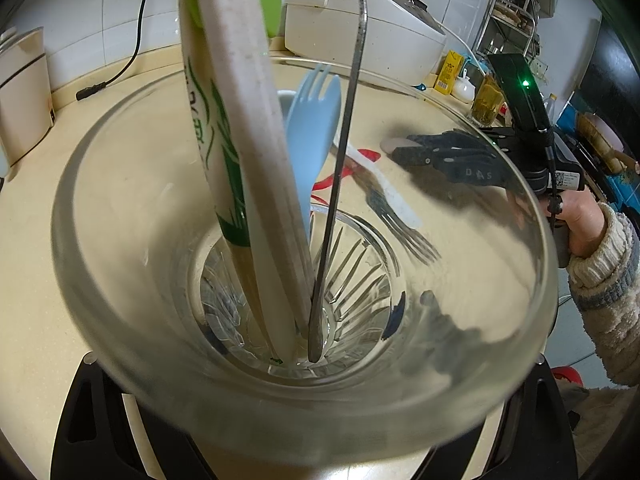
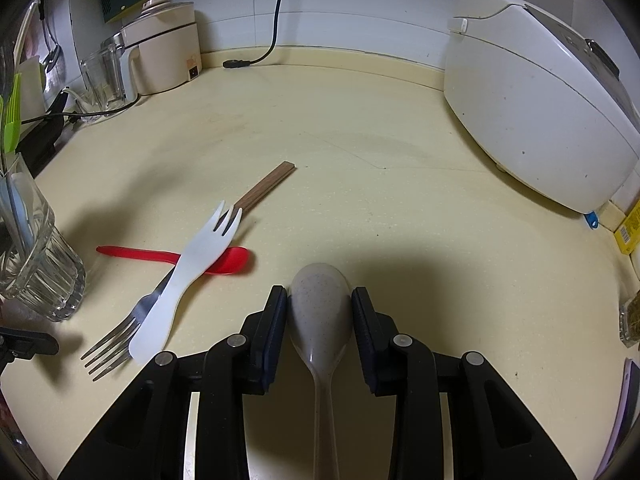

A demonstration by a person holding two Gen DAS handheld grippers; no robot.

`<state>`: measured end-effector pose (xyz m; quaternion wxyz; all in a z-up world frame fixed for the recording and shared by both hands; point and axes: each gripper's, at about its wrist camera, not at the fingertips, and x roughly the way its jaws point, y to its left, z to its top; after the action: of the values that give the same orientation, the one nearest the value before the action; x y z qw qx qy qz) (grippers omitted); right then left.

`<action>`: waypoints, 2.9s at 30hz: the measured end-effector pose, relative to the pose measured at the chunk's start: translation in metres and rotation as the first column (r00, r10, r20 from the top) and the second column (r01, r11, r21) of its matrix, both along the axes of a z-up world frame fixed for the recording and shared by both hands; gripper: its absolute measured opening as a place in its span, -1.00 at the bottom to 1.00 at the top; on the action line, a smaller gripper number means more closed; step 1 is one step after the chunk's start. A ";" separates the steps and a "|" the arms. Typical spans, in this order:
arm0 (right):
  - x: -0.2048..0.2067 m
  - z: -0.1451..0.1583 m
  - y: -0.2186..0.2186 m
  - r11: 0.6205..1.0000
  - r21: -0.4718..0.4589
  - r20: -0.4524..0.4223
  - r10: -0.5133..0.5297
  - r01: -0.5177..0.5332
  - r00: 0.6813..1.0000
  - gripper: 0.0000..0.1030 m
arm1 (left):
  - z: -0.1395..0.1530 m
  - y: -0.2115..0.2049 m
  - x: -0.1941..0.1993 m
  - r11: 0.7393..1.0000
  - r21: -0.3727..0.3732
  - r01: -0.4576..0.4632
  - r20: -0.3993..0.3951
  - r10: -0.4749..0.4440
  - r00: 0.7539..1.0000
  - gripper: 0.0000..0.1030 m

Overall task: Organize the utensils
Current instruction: 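Lift the beige spoon and carry it to the glass cup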

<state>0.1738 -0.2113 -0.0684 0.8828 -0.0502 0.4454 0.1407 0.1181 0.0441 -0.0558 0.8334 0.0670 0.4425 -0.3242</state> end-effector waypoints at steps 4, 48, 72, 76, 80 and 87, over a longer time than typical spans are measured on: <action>0.001 0.000 0.001 1.000 0.000 -0.001 -0.001 0.001 1.000 -0.35 | 0.000 0.002 0.000 1.000 -0.003 0.000 -0.001 0.000 1.000 0.77; 0.003 -0.001 0.001 1.000 -0.001 -0.004 0.000 0.000 1.000 -0.35 | 0.000 -0.005 -0.002 1.000 0.017 0.000 0.007 -0.001 1.000 0.77; -0.042 0.076 -0.006 0.950 0.302 0.161 0.029 -0.077 0.987 -0.36 | 0.001 0.000 0.000 1.000 0.012 0.000 0.004 0.000 1.000 0.77; -0.042 0.080 -0.002 0.942 0.328 0.173 0.021 -0.078 0.985 -0.36 | 0.001 0.000 0.000 1.000 0.013 0.000 0.005 -0.001 1.000 0.77; -0.044 0.093 0.001 0.901 0.418 0.189 0.034 -0.111 0.981 -0.36 | 0.001 -0.001 0.000 1.000 0.012 0.000 0.004 0.000 1.000 0.77; -0.060 0.156 0.033 0.773 0.548 0.369 0.118 -0.319 0.922 -0.35 | 0.001 -0.003 0.000 1.000 0.011 0.001 0.004 -0.001 1.000 0.77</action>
<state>0.1136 -0.1783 0.0878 0.8894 0.1573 0.2227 0.3670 0.1179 0.0411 -0.0550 0.8338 0.0726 0.4427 -0.3218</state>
